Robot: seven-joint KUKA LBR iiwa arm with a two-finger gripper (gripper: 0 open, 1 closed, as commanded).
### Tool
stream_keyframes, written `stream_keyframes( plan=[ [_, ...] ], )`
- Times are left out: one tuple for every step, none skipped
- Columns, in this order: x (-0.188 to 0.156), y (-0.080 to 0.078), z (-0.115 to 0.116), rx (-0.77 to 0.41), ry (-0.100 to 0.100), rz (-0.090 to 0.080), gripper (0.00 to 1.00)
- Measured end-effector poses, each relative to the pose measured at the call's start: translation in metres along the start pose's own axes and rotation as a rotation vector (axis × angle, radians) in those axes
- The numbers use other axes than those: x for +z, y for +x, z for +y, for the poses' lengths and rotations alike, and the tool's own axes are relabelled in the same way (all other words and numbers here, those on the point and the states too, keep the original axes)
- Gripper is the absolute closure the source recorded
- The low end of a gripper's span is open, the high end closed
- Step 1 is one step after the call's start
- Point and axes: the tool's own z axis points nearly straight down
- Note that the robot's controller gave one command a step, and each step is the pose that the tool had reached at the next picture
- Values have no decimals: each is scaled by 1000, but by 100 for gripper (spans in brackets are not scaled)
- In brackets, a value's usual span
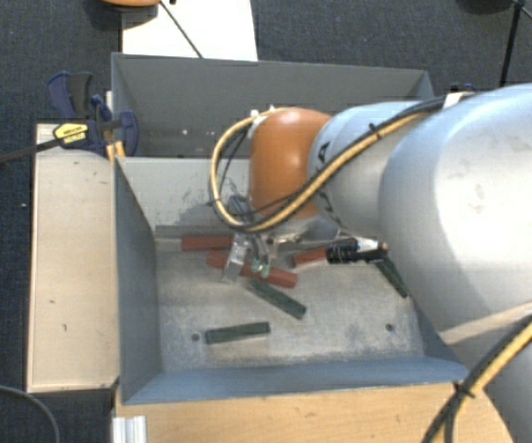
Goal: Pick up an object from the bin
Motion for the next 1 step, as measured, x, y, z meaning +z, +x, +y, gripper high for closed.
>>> stream_keyframes(
  plan=[
    [-2, 1, -2, -1, 2, 3, 100]
  ],
)
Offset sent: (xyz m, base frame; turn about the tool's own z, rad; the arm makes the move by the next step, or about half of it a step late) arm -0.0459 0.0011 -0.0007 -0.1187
